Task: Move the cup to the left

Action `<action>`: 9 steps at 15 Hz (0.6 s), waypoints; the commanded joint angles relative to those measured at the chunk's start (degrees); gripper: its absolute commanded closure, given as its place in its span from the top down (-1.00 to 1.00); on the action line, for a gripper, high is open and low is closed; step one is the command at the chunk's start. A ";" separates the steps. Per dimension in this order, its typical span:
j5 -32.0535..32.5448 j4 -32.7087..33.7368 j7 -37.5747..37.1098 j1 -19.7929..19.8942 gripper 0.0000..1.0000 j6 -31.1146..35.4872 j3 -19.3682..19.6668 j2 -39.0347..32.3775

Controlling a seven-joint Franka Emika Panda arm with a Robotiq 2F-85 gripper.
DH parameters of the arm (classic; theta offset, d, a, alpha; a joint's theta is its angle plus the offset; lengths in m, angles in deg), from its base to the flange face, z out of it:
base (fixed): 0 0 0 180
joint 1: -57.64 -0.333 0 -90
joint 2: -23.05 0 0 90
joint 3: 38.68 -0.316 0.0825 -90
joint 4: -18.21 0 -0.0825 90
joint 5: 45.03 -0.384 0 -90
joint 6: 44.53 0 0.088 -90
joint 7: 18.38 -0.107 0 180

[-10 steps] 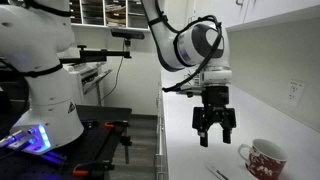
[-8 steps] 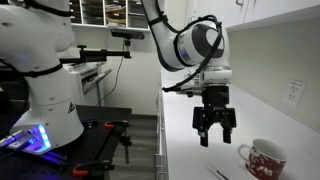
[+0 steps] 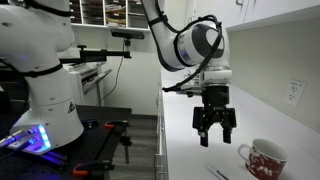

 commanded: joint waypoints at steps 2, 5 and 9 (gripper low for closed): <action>0.32 0.10 -0.18 1.22 1.00 -0.31 -1.25 0.08; -4.66 -0.15 2.88 3.22 1.00 3.03 -2.46 -0.08; -21.31 -0.27 11.89 7.15 1.00 9.55 -4.32 -0.51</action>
